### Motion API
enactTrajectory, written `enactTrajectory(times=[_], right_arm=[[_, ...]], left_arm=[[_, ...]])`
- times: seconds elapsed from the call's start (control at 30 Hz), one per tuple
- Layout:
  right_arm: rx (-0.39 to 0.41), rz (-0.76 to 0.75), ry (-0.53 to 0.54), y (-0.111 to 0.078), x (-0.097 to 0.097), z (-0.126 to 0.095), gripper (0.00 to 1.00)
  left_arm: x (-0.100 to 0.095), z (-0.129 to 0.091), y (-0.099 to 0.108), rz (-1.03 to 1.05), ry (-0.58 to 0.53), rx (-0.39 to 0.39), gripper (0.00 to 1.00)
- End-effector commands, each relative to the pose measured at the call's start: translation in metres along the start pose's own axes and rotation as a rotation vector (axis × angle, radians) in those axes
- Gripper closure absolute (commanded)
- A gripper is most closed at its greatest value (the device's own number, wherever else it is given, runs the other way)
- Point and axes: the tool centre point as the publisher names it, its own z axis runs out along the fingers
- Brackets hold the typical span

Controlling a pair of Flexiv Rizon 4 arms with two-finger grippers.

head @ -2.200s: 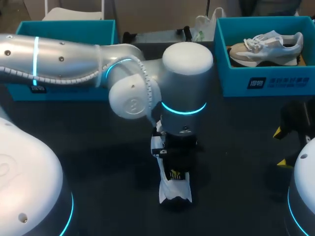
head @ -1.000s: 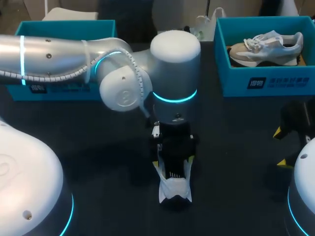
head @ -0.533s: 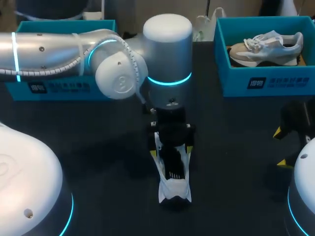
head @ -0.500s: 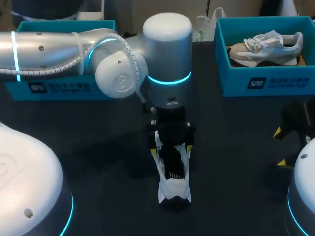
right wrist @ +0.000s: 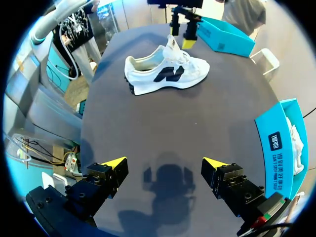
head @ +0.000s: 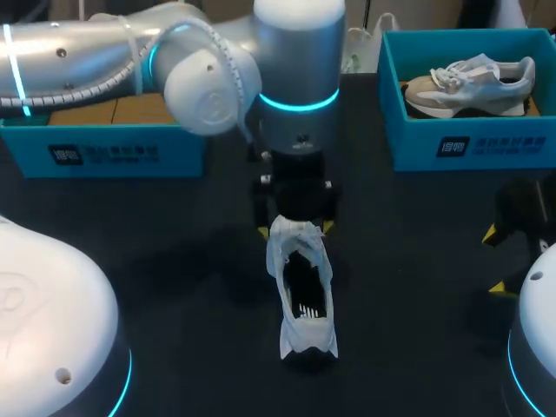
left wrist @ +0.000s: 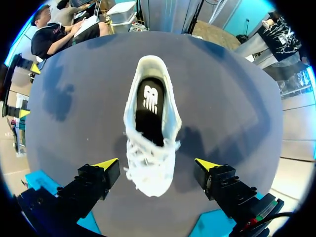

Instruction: Take the shoe out of the shoebox, open the shoe tongue, remove and reinsert the insole, then place the shoe into the shoebox

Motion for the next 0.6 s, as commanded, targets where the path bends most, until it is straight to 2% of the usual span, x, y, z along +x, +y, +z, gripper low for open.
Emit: enactTrajectory(times=[0.03,0.07,0.13,0.17,0.2,0.33,0.6], right_arm=[[0.002,0.0,-0.002,0.0,0.001,0.0,0.0],[0.002,0.0,-0.002,0.0,0.001,0.0,0.0],[0.002,0.0,-0.002,0.0,0.001,0.0,0.0],[0.002,0.0,-0.002,0.0,0.001,0.0,0.0],[0.002,0.0,-0.002,0.0,0.001,0.0,0.0],[0.002,0.0,-0.002,0.0,0.001,0.0,0.0],[0.002,0.0,-0.002,0.0,0.001,0.0,0.0]], left_arm=[[0.001,-0.015,0.007,-0.014,0.024,-0.027,0.05],[-0.001,-0.017,0.01,-0.014,0.026,-0.026,0.09],[-0.004,-0.02,0.015,-0.013,0.027,-0.025,0.24],[-0.005,-0.021,0.017,-0.013,0.029,-0.026,0.42],[-0.007,-0.022,0.018,-0.008,0.029,-0.022,0.51],[-0.011,-0.021,0.018,-0.001,0.025,-0.008,0.58],[-0.016,-0.005,0.006,0.019,0.01,0.022,0.6]])
